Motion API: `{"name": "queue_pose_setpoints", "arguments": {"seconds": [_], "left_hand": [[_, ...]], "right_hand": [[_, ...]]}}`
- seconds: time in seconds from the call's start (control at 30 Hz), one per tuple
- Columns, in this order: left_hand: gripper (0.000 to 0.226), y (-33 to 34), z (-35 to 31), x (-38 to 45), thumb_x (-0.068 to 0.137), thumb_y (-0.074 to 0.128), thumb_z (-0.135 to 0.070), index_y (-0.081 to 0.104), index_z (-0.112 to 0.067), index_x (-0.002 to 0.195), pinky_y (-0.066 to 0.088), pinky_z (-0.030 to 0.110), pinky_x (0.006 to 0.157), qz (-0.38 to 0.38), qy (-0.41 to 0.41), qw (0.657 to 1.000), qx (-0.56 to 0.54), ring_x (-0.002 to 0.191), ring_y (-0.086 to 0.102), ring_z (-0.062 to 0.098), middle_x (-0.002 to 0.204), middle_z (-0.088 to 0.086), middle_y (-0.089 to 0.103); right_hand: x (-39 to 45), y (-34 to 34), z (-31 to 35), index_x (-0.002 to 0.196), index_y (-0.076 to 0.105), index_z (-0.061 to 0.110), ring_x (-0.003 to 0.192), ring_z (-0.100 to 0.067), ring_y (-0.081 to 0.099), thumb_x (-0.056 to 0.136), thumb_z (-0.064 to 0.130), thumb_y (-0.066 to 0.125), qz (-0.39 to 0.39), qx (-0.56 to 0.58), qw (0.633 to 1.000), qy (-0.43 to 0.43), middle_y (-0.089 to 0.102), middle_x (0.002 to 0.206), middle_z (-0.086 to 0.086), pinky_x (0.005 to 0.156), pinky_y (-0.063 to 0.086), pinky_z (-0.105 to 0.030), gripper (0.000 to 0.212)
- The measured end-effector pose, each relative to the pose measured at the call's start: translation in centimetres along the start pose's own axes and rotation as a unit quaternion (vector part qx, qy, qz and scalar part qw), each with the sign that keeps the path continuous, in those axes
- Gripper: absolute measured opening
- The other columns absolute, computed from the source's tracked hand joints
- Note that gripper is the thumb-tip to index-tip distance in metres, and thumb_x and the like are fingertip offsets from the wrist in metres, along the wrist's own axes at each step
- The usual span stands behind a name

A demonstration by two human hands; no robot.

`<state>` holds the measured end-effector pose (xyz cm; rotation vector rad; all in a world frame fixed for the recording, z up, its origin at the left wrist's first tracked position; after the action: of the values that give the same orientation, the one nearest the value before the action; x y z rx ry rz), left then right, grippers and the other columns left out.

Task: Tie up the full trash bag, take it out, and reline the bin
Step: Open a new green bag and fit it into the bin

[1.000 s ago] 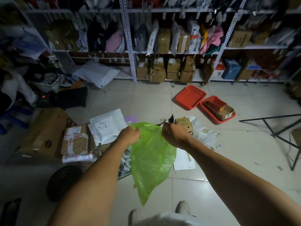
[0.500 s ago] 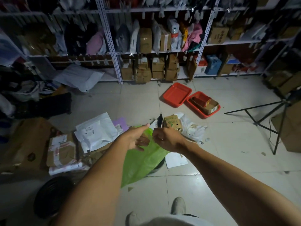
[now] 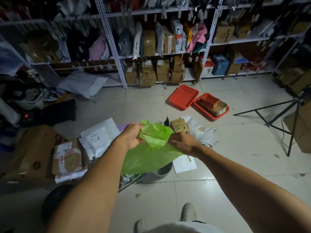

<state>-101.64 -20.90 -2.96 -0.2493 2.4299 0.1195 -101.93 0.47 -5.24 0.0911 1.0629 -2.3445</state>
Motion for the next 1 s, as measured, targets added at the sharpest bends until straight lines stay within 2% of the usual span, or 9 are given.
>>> {"name": "queue_pose_setpoints", "arguments": {"seconds": [0.1,0.17,0.27,0.43,0.57,0.67,0.8,0.9,1.0], "left_hand": [[0.026,-0.8,-0.3,-0.6,0.093,0.047,-0.008,0.063,-0.012,0.073,0.052,0.025,0.051,-0.005,-0.004,1.0,-0.004,0.046,0.063,0.015,0.055,0.002,0.066],[0.026,-1.3,-0.3,-1.1,0.091,0.048,-0.013,0.063,-0.011,0.069,0.053,0.026,0.051,-0.001,-0.009,1.0,-0.013,0.046,0.063,0.019,0.055,0.005,0.065],[0.032,-2.0,-0.6,-1.9,0.091,0.044,-0.019,0.058,-0.01,0.064,0.05,0.021,0.044,0.015,-0.018,0.999,-0.03,0.039,0.058,0.019,0.049,0.005,0.06],[0.051,-2.7,-1.2,-2.6,0.091,0.046,-0.018,0.062,-0.014,0.043,0.046,0.016,0.04,0.042,0.011,0.998,-0.048,0.034,0.055,0.016,0.044,0.002,0.056],[0.033,-3.6,-1.2,-3.1,0.088,0.057,-0.013,0.072,-0.017,0.059,0.052,0.026,0.056,0.038,0.037,0.998,-0.016,0.054,0.063,0.02,0.065,0.005,0.065],[0.017,-4.6,-0.3,-2.3,0.087,0.065,-0.011,0.066,-0.018,0.072,0.044,0.023,0.054,-0.04,0.081,0.992,0.087,0.063,0.057,0.017,0.072,0.003,0.062],[0.008,-5.7,1.9,-1.0,0.085,0.067,-0.018,0.064,-0.015,0.079,0.039,0.024,0.057,-0.172,0.098,0.934,0.296,0.067,0.054,0.015,0.078,0.0,0.06],[0.011,-5.8,3.7,0.1,0.084,0.067,-0.023,0.067,-0.014,0.091,0.042,0.027,0.065,-0.197,0.077,0.931,0.297,0.071,0.059,0.019,0.087,0.006,0.066],[0.011,-4.8,5.0,1.0,0.083,0.065,-0.025,0.063,-0.019,0.075,0.042,0.029,0.065,-0.197,0.076,0.935,0.285,0.069,0.057,0.022,0.076,0.005,0.063]], "right_hand": [[0.7,-0.3,-1.5,0.083,0.064,0.01,0.083,-0.033,0.062,0.085,0.021,0.05,-0.047,-0.036,0.997,0.039,0.069,0.087,-0.008,0.071,0.051,-0.038,0.018],[1.0,-0.5,-2.3,0.099,0.066,0.013,0.093,-0.035,0.062,0.087,0.019,0.055,-0.103,-0.07,0.989,0.076,0.068,0.099,-0.012,0.077,0.05,-0.036,0.018],[1.2,-0.8,-3.1,0.129,0.054,0.013,0.114,-0.038,0.054,0.087,0.031,0.061,-0.151,-0.055,0.979,0.123,0.058,0.124,-0.02,0.095,0.044,-0.038,0.046],[1.9,0.2,-3.7,0.138,0.038,0.024,0.119,-0.036,0.054,0.069,0.056,0.068,-0.114,0.075,0.979,0.152,0.057,0.131,-0.014,0.102,0.045,-0.047,0.082],[2.2,1.1,-2.3,0.114,0.061,0.017,0.091,-0.028,0.065,0.07,0.022,0.073,-0.122,0.136,0.971,0.157,0.068,0.1,-0.01,0.077,0.055,-0.035,0.046],[2.5,1.1,-2.0,0.096,0.071,0.006,0.069,-0.018,0.058,0.075,0.009,0.068,-0.108,0.082,0.978,0.156,0.066,0.084,-0.009,0.057,0.047,-0.026,0.021],[2.6,0.8,-3.0,0.09,0.068,0.006,0.073,-0.024,0.059,0.075,0.008,0.066,-0.117,0.05,0.979,0.162,0.064,0.083,-0.009,0.063,0.053,-0.033,0.016],[2.4,0.7,-4.0,0.093,0.068,0.009,0.079,-0.029,0.061,0.075,0.009,0.065,-0.12,0.039,0.979,0.162,0.063,0.087,-0.009,0.065,0.053,-0.034,0.018],[2.3,0.8,-5.0,0.091,0.068,0.009,0.077,-0.03,0.06,0.075,0.014,0.065,-0.119,0.029,0.979,0.164,0.063,0.083,-0.008,0.062,0.045,-0.029,0.017]]}}
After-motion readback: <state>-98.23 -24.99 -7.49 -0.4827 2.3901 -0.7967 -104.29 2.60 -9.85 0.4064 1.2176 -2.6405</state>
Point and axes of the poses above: each hand's wrist, its own x-axis towards the middle knuckle, its own y-axis out of the palm, z = x × y, the point moved 2 cm from there along x, towards the middle knuckle
